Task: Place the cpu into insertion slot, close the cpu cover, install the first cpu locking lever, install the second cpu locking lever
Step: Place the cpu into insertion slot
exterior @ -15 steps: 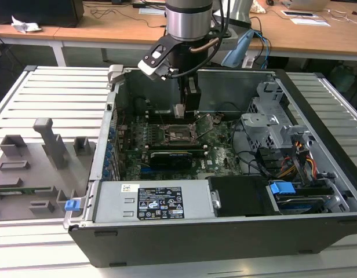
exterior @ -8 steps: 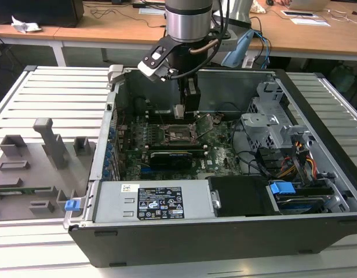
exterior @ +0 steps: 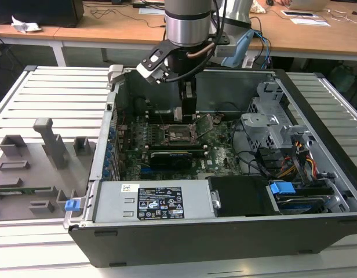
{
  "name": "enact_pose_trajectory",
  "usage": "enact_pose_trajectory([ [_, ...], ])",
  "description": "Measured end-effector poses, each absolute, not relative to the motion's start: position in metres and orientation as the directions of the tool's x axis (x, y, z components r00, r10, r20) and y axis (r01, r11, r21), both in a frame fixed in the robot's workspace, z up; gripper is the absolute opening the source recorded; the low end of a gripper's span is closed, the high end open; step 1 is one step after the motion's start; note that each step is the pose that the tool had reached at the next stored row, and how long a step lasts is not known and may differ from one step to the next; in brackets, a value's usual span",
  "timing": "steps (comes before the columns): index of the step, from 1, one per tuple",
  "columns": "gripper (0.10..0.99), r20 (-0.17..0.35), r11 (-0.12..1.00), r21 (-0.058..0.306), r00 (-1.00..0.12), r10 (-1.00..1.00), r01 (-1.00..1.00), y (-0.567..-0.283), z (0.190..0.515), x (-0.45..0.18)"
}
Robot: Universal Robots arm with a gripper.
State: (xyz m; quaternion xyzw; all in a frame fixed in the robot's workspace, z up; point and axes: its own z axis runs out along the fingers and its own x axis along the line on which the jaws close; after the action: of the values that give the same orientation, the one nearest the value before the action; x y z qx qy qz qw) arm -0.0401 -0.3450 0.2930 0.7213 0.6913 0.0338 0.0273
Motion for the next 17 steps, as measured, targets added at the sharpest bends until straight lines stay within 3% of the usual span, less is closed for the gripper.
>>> enact_pose_trajectory([
  [17,0.533,0.009,-0.043,0.086,0.042,0.999,0.995,-0.345,0.281,-0.04],
])
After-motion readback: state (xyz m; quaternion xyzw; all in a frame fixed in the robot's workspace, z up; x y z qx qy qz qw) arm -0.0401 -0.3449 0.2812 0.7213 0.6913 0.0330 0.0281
